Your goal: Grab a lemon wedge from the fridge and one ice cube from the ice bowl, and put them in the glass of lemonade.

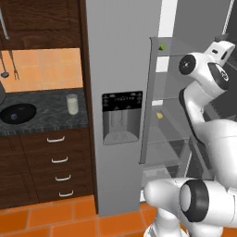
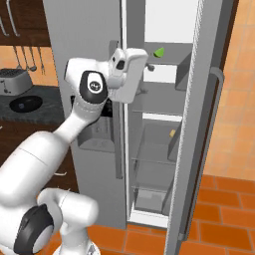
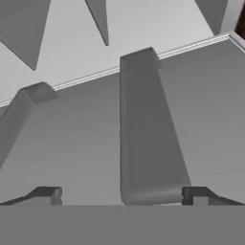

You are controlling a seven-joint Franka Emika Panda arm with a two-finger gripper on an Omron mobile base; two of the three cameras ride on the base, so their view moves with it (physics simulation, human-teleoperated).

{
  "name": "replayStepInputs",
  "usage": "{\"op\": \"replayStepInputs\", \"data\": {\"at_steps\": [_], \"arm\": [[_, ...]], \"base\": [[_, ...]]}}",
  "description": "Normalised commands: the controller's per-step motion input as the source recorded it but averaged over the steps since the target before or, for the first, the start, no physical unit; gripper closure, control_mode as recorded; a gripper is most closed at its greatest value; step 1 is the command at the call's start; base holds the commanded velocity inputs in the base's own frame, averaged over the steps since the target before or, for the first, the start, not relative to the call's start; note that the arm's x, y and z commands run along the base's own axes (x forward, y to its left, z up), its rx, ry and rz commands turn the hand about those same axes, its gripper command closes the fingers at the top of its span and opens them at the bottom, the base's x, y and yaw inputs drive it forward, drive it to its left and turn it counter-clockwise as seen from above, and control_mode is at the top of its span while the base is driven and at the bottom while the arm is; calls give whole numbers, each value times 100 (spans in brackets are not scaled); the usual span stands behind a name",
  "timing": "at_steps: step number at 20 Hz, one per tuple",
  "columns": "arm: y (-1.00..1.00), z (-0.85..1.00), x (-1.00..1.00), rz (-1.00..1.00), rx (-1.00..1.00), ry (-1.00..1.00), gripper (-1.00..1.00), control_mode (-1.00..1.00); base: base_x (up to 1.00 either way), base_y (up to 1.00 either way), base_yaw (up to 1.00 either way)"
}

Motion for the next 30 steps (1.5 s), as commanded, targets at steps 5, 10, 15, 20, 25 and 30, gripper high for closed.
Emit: {"op": "replayStepInputs", "data": {"at_steps": [5, 10, 15, 20, 25, 30], "arm": [[-75, -1, 19, -11, 4, 0, -100, -100], [-12, 0, 48, -3, 0, 2, -100, -100], [-2, -18, 39, -1, -1, 4, -100, -100], [-34, -32, 32, -6, -4, 1, -100, -100], [-66, -6, 32, -8, -3, 1, -100, -100], [-95, 0, 20, -10, 0, 1, -100, -100]], "base": [[0, 0, 0], [0, 0, 0], [0, 0, 0], [0, 0, 0], [0, 0, 0], [0, 0, 0]]}}
